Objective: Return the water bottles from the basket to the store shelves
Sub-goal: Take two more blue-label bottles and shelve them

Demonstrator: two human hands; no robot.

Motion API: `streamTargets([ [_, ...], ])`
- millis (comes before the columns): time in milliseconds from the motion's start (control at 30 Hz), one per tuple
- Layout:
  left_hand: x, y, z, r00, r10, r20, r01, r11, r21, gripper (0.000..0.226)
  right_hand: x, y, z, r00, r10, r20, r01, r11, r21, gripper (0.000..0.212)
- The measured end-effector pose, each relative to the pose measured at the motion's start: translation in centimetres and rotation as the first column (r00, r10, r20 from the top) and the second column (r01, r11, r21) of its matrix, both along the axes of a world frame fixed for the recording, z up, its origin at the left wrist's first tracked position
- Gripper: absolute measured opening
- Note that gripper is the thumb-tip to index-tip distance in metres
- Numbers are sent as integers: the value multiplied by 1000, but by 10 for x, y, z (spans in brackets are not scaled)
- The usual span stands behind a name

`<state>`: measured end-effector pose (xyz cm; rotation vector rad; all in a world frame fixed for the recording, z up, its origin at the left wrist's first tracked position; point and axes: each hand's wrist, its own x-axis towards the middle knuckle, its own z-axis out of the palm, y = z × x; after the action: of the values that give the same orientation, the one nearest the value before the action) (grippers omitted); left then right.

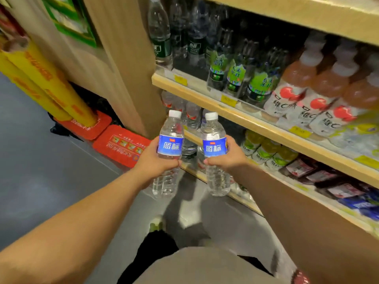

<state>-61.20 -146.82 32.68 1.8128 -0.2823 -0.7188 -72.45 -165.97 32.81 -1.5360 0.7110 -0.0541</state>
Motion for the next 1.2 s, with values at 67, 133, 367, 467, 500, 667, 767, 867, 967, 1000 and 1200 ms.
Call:
streamTargets([
  [67,35,-10,-14,996,-84,-2,84,996,27,68,18,-2,-11,997,-65,-30,64,998,-27,64],
  [133,69,-21,-31,979,-205,6,204,976,72,76,36,-2,-24,987,-146,-69,138,984,-112,57],
  [367,125,-60,-74,925,-287,-248,306,951,38,15,69,3,-66,879,-471,-73,470,882,-28,67],
  [467,129,-71,-105,914,-327,-239,342,940,21,35,70,-3,-89,858,-512,-37,512,859,-21,74],
  [500,130,-74,-118,915,-334,-229,343,939,1,43,70,-7,-100,857,-516,-17,515,857,-31,74],
  [667,132,-95,-203,918,-397,11,396,917,54,67,73,-24,-162,842,-530,100,538,841,-67,69],
  [767,127,-109,-237,949,-311,48,313,949,-31,70,78,-34,-190,796,-566,215,592,801,-86,70],
  [867,126,-121,-273,961,-256,106,269,953,-138,72,82,-44,-223,768,-545,338,620,764,-177,74],
  [967,129,-126,-295,951,-230,209,273,939,-209,68,87,-53,-236,704,-512,492,665,718,-205,71],
  [1000,130,-127,-299,945,-225,238,279,932,-229,66,89,-57,-239,672,-491,555,684,699,-209,71],
  [1200,132,-127,-305,929,-194,315,304,886,-349,71,105,-72,-246,608,-367,704,732,602,-319,83],
])
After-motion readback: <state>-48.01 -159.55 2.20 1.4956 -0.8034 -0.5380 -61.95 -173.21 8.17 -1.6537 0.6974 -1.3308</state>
